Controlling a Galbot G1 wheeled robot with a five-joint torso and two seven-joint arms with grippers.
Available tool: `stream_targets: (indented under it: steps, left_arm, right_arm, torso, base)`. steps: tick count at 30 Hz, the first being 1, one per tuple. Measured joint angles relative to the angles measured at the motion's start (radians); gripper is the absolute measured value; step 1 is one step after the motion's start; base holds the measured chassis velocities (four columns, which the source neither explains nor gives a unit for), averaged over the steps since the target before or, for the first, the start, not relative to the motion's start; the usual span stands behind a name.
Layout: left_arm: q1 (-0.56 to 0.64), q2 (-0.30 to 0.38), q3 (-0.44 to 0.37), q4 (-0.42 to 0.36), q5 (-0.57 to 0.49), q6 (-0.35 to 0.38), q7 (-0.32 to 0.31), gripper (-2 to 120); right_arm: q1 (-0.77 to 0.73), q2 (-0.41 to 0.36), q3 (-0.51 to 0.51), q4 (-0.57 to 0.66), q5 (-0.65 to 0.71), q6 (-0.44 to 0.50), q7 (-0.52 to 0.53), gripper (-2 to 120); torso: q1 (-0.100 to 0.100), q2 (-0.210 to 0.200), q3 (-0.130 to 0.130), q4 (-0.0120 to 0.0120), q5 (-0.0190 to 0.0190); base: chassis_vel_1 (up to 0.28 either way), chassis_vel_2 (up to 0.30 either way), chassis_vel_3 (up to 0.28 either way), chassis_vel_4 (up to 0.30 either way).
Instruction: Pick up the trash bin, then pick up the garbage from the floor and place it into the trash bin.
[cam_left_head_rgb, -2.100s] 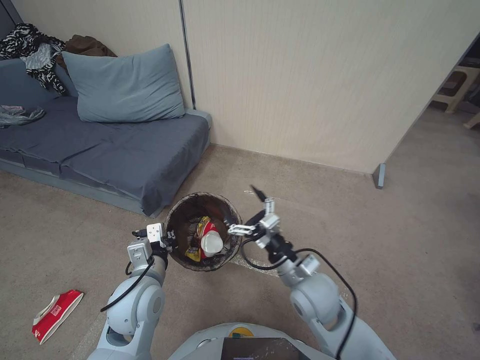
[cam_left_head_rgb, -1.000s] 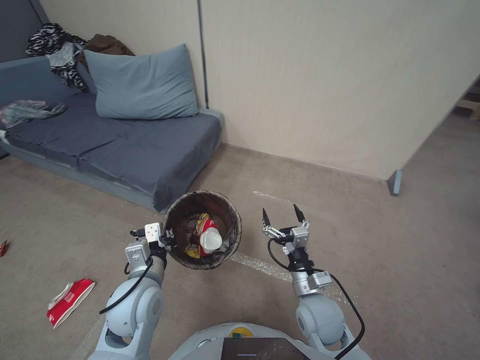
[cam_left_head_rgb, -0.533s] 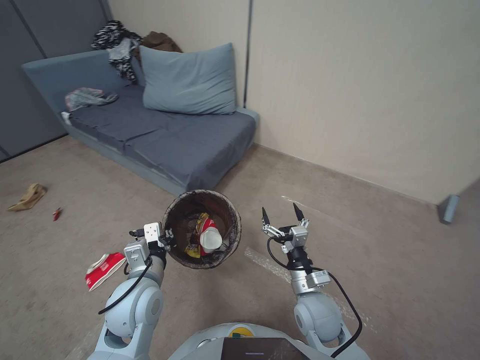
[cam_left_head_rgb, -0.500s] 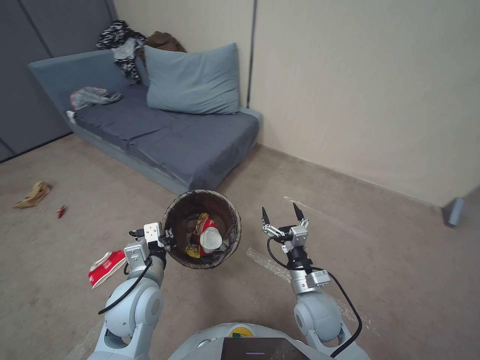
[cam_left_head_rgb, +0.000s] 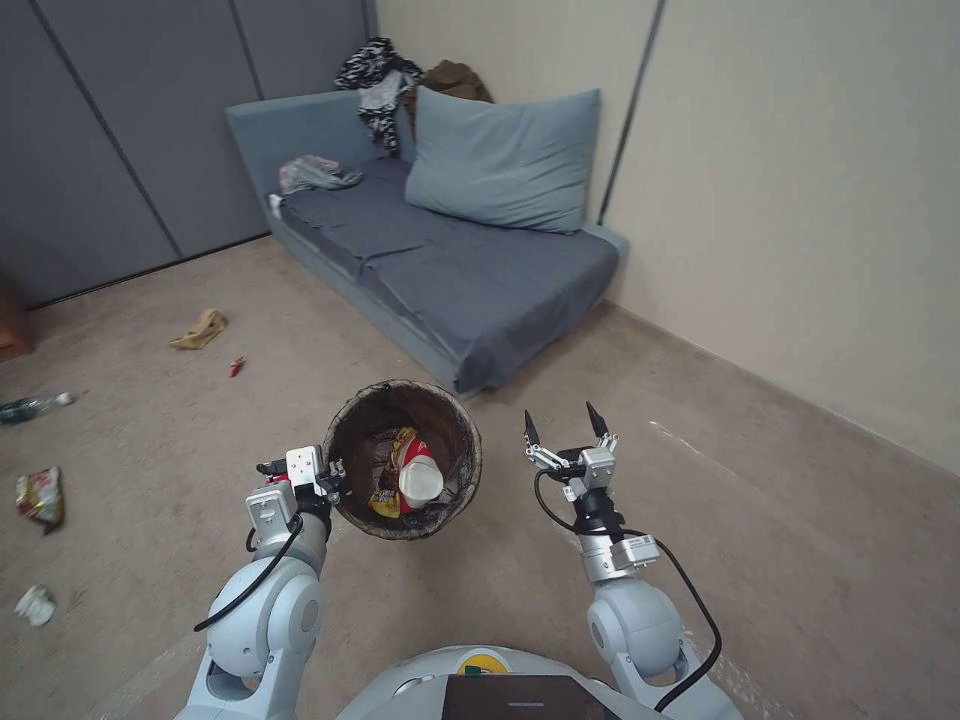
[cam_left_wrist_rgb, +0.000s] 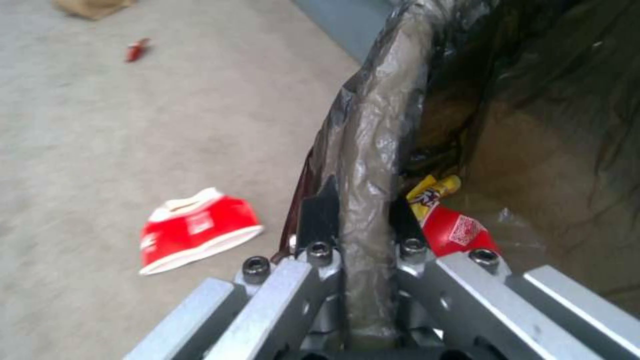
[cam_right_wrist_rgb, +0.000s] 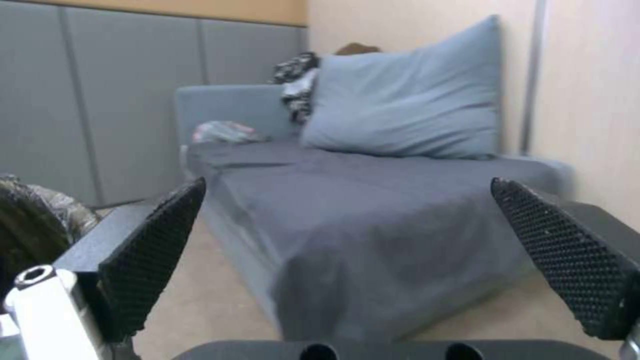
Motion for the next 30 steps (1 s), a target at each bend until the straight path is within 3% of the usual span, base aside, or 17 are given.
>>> stream_targets:
  steps: [30]
  left_arm:
    - [0.003, 0.000, -0.005, -0.010, -0.024, 0.002, -0.006, 0]
  right_arm:
    - [0.000, -0.002, -0.006, 0.003, 0.003, 0.002, -0.010, 100]
  torso:
    - [0.000, 0.000, 0.000, 0.0001, 0.0000]
  base:
    - [0.134, 0.120, 0.122, 0.127]
